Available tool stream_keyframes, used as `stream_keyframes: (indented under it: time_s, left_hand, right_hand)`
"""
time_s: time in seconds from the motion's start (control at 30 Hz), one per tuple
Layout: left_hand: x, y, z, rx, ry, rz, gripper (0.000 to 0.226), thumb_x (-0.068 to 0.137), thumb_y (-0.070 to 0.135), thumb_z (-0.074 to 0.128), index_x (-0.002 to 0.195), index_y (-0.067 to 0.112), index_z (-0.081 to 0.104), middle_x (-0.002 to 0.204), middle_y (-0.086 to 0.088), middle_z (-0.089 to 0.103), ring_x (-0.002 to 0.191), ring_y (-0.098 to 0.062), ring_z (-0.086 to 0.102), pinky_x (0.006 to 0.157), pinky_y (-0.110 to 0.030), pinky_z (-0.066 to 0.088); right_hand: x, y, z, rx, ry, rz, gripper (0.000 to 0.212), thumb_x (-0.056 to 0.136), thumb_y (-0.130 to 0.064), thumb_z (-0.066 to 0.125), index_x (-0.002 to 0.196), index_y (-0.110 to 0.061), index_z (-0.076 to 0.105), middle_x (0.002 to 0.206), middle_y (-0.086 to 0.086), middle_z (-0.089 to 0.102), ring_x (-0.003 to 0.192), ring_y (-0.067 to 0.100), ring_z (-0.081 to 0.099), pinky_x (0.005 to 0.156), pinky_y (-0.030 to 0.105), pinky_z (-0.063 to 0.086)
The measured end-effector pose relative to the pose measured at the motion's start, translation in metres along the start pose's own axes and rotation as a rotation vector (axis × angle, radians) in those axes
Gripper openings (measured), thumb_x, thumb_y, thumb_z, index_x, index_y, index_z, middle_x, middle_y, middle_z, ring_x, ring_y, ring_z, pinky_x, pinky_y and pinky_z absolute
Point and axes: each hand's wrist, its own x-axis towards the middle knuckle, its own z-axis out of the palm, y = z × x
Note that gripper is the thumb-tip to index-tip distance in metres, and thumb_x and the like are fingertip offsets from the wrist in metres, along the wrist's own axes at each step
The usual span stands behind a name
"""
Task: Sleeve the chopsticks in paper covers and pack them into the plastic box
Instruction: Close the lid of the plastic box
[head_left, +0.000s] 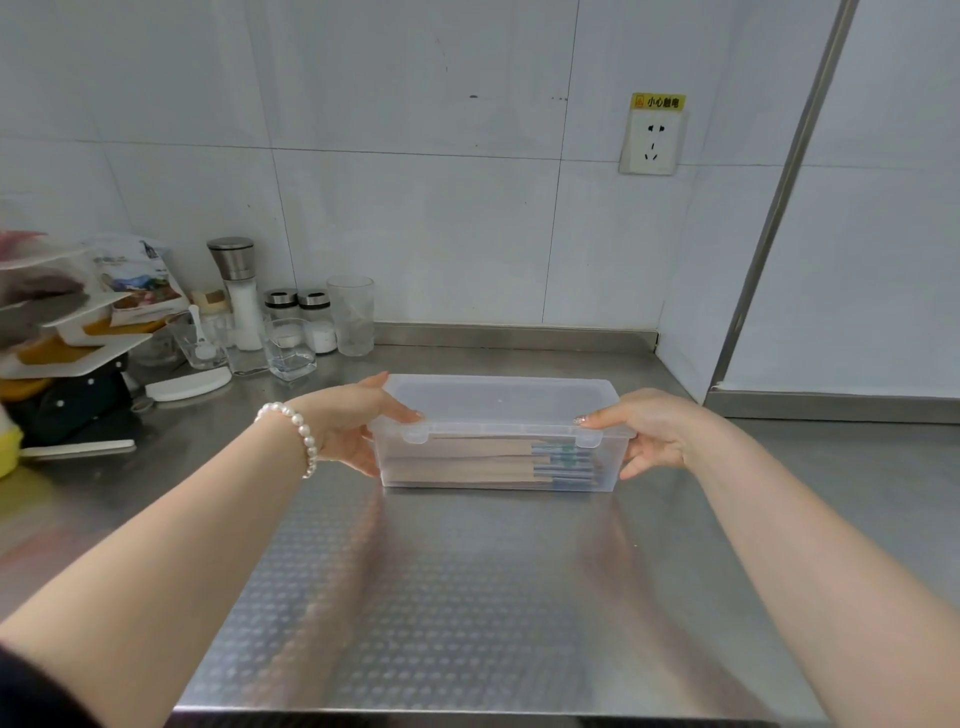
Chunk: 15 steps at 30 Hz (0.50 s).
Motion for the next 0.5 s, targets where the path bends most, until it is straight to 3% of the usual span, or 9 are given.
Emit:
stream_keyframes:
  time_s: [0.07, 0.13, 0.27, 0.33, 0.43, 0.5]
  left_hand:
    - [0.003, 0.001, 0.0, 0.03, 0.009, 0.006, 0.085, 0.082, 0.005, 0.062, 0.143, 0.036, 0.012, 0.107, -0.002, 0.057, 0.079, -0.028, 0.066, 0.055, -0.043, 0.057]
    - [0.005, 0.002, -0.001, 0.046, 0.013, 0.01, 0.085, 0.082, 0.007, 0.063, 0.143, 0.036, 0.012, 0.12, -0.005, 0.056, 0.071, -0.025, 0.066, 0.062, -0.043, 0.057]
    - [0.004, 0.001, -0.002, 0.037, 0.019, 0.015, 0.088, 0.081, 0.011, 0.066, 0.143, 0.038, 0.01, 0.143, -0.007, 0.037, 0.1, -0.032, 0.06, 0.09, -0.052, 0.048]
    - [0.005, -0.001, -0.001, 0.01, 0.024, 0.041, 0.085, 0.081, 0.012, 0.066, 0.143, 0.037, 0.012, 0.138, -0.002, 0.043, 0.098, -0.031, 0.06, 0.084, -0.049, 0.051]
    - [0.004, -0.009, 0.003, -0.016, 0.074, 0.129, 0.071, 0.081, 0.019, 0.068, 0.138, 0.035, 0.028, 0.107, 0.006, 0.059, 0.088, -0.028, 0.063, 0.08, -0.043, 0.053]
    - [0.009, -0.016, 0.004, -0.031, 0.135, 0.191, 0.075, 0.078, 0.027, 0.071, 0.139, 0.034, 0.029, 0.122, 0.004, 0.057, 0.1, -0.025, 0.06, 0.088, -0.042, 0.05]
  right_hand:
    - [0.0, 0.0, 0.0, -0.008, 0.008, -0.007, 0.035, 0.075, -0.012, 0.074, 0.107, -0.006, 0.06, 0.102, 0.014, 0.068, 0.085, 0.028, 0.065, 0.078, 0.049, 0.049]
    - [0.001, 0.001, -0.001, -0.004, 0.01, -0.016, 0.03, 0.075, -0.012, 0.075, 0.1, -0.007, 0.059, 0.099, 0.014, 0.067, 0.087, 0.029, 0.065, 0.081, 0.05, 0.048]
    - [0.001, 0.004, 0.0, 0.016, 0.032, -0.039, 0.043, 0.074, -0.015, 0.076, 0.111, -0.007, 0.055, 0.104, 0.016, 0.067, 0.091, 0.031, 0.065, 0.08, 0.048, 0.048]
    - [0.002, 0.009, 0.003, 0.058, 0.058, -0.074, 0.043, 0.075, -0.018, 0.076, 0.112, -0.007, 0.056, 0.102, 0.014, 0.068, 0.089, 0.03, 0.067, 0.08, 0.047, 0.052]
    - [0.005, 0.02, 0.013, 0.122, 0.158, -0.178, 0.039, 0.081, -0.029, 0.07, 0.114, -0.012, 0.056, 0.108, 0.01, 0.068, 0.094, 0.028, 0.066, 0.083, 0.043, 0.053]
    - [0.007, 0.025, 0.025, 0.124, 0.247, -0.281, 0.04, 0.087, -0.034, 0.061, 0.122, -0.017, 0.052, 0.125, 0.005, 0.06, 0.11, 0.025, 0.058, 0.094, 0.041, 0.047]
